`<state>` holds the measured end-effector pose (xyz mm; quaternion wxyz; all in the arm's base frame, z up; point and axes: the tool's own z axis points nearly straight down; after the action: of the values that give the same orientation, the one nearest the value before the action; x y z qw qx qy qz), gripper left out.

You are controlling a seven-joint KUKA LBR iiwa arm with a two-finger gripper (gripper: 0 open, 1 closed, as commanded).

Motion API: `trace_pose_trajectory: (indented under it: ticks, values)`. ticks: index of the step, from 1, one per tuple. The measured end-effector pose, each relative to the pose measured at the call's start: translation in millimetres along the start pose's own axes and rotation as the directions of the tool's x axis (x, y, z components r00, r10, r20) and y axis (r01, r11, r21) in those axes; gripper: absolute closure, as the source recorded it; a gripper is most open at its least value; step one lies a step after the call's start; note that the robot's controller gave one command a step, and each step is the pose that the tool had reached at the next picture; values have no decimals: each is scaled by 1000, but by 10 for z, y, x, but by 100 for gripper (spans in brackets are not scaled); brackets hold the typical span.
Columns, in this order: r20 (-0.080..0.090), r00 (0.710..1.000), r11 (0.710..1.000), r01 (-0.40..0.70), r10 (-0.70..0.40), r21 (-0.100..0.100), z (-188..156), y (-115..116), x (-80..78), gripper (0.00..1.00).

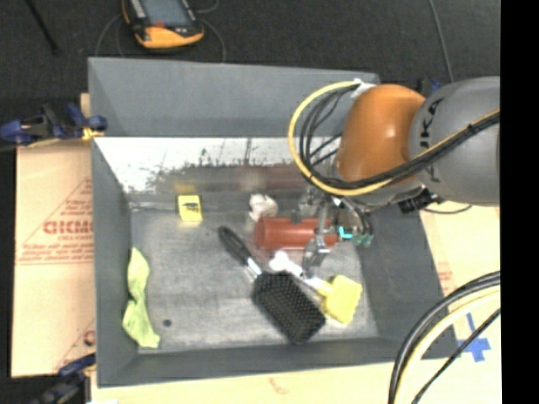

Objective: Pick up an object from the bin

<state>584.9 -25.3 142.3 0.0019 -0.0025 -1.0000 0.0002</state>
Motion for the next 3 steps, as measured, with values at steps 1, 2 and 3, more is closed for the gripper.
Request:
trace_pose_trajectory:
  ticks: [1,2,3]
  values:
    - [8,1000,1000,0,0,1,-45,-2,-19,0]
    - [16,998,999,54,-54,3,692,-362,-417,0]
    - [13,999,999,34,-34,0,696,-353,-428,0]
